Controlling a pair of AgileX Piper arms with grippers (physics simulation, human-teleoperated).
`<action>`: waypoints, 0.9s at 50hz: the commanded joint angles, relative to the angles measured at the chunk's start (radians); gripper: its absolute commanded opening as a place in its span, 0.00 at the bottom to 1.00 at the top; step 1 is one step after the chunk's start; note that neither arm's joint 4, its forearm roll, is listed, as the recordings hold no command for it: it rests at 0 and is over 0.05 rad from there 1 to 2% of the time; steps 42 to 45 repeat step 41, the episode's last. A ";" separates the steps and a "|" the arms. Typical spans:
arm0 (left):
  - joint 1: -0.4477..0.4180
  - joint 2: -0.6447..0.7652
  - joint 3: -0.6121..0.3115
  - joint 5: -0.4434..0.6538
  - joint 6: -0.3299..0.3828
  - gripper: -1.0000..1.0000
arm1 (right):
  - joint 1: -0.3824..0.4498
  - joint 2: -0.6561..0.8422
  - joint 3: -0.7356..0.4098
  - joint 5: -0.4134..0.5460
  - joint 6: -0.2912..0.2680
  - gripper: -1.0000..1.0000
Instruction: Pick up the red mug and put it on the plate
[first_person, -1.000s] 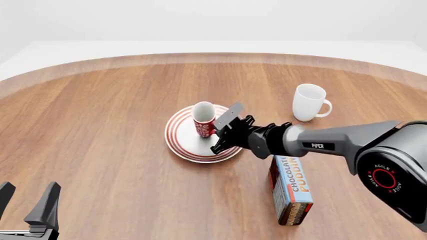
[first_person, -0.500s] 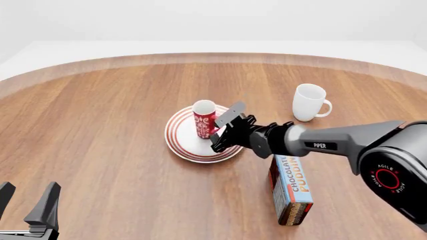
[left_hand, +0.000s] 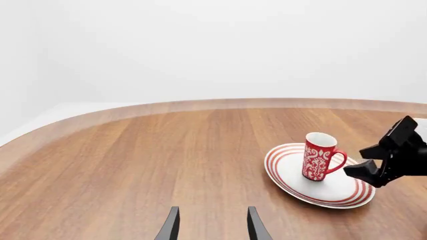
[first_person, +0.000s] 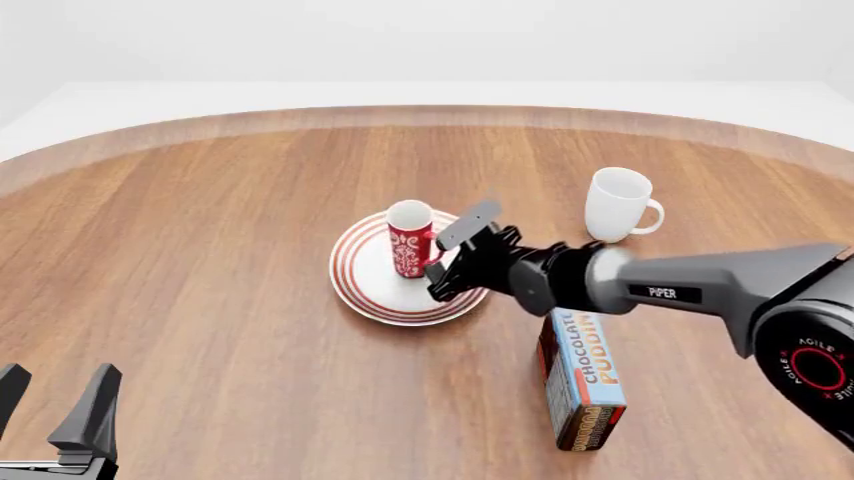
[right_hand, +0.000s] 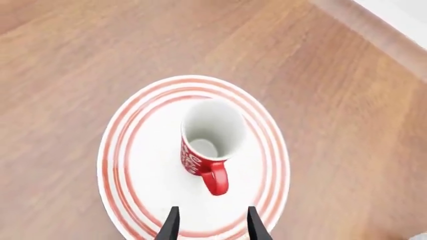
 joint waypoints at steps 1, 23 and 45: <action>0.000 0.000 0.000 0.000 0.000 1.00 | 0.002 -0.079 0.045 0.015 0.013 1.00; 0.000 0.000 0.000 0.000 0.000 1.00 | 0.000 -0.284 0.176 0.043 0.007 1.00; 0.000 0.000 0.000 0.000 0.000 1.00 | -0.018 -0.466 0.282 0.067 0.001 1.00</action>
